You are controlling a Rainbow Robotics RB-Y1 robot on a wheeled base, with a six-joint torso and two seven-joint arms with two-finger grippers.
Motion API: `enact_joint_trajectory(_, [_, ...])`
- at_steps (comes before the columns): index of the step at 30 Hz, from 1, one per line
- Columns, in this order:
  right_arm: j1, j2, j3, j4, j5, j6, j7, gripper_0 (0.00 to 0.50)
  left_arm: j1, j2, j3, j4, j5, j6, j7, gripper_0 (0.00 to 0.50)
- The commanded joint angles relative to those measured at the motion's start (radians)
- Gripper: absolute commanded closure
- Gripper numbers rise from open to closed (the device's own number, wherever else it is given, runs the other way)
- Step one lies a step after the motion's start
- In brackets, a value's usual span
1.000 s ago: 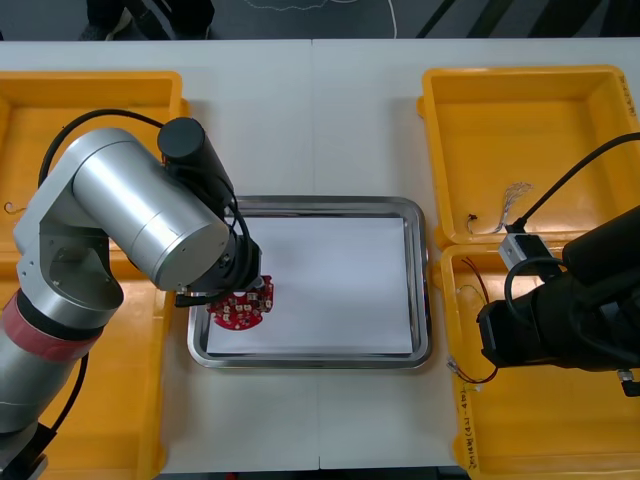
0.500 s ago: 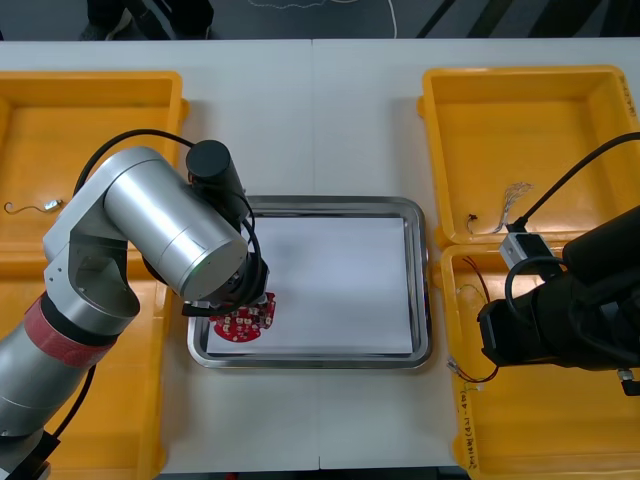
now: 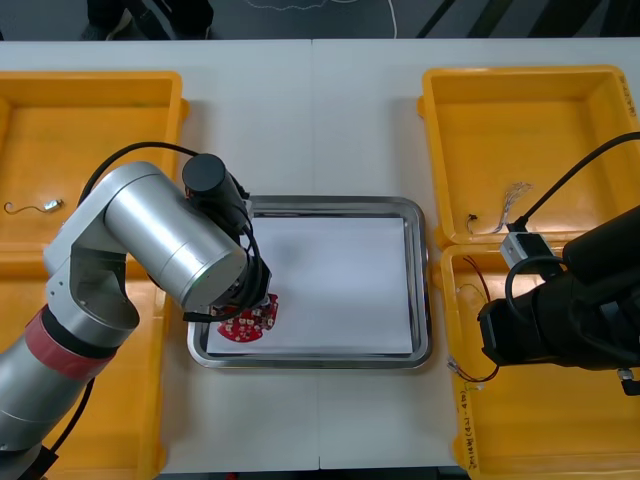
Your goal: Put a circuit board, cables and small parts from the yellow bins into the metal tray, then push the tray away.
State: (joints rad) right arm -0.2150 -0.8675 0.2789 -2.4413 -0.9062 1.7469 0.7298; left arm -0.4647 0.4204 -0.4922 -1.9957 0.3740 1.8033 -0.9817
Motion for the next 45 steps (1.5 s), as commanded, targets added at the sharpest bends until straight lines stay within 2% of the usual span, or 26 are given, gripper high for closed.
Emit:
enact_joint_trajectory(1, [-0.021, -0.034, 0.014, -0.012, 0.009, 0.006, 0.033, 0.5, 0.032, -0.037, -0.011, -0.009, -0.029, -0.022, -0.094, 0.486])
enact_joint_trajectory(13, [-0.021, -0.034, 0.014, -0.012, 0.009, 0.006, 0.036, 0.5, 0.078, -0.065, -0.011, -0.009, -0.084, -0.053, -0.127, 0.484])
enact_joint_trajectory(16, [-0.021, -0.034, 0.014, -0.012, 0.009, 0.006, 0.036, 0.5, 0.08, -0.071, -0.011, -0.009, -0.087, -0.053, -0.133, 0.456])
enact_joint_trajectory(17, [-0.021, -0.034, 0.014, -0.012, 0.01, 0.008, 0.036, 0.5, 0.08, -0.071, -0.011, -0.009, -0.087, -0.053, -0.133, 0.431])
enact_joint_trajectory(18, [-0.021, -0.034, 0.014, -0.013, 0.009, 0.008, 0.036, 0.5, 0.08, -0.071, -0.011, -0.009, -0.087, -0.053, -0.135, 0.375])
enact_joint_trajectory(19, [-0.021, -0.034, 0.014, -0.013, 0.009, 0.006, 0.036, 0.5, 0.08, -0.071, -0.011, -0.009, -0.087, -0.053, -0.135, 0.301])
enact_joint_trajectory(20, [-0.021, -0.034, 0.014, -0.013, 0.009, 0.006, 0.036, 0.5, 0.08, -0.071, -0.011, -0.009, -0.087, -0.053, -0.135, 0.258])
enact_joint_trajectory(21, [-0.021, -0.034, 0.014, -0.012, 0.009, 0.006, 0.036, 0.5, 0.08, -0.071, -0.011, -0.009, -0.087, -0.053, -0.135, 0.178])
enact_joint_trajectory(22, [-0.021, -0.034, 0.014, -0.012, 0.01, 0.006, 0.036, 0.5, 0.078, -0.071, -0.011, -0.009, -0.087, -0.053, -0.135, 0.139])
enact_joint_trajectory(23, [-0.021, -0.034, 0.014, -0.012, 0.009, 0.006, 0.036, 0.5, 0.078, -0.071, -0.011, -0.009, -0.087, -0.053, -0.135, 0.049])
enact_joint_trajectory(24, [-0.021, -0.034, 0.014, -0.013, 0.009, 0.008, 0.036, 0.5, 0.08, -0.071, -0.011, -0.009, -0.087, -0.053, -0.135, 0.0])
enact_joint_trajectory(33, [-0.021, -0.034, 0.014, -0.013, 0.01, 0.006, 0.036, 0.5, 0.064, -0.069, -0.011, -0.023, -0.083, -0.039, -0.143, 0.0])
enact_joint_trajectory(39, [-0.021, -0.034, 0.014, -0.013, 0.007, 0.006, 0.04, 0.5, 0.006, -0.071, -0.005, -0.049, -0.063, 0.028, -0.138, 0.0])
enact_joint_trajectory(45, [-0.023, -0.034, 0.014, -0.012, 0.003, 0.006, 0.042, 0.5, -0.026, -0.071, 0.07, -0.138, -0.026, 0.117, -0.137, 0.0])
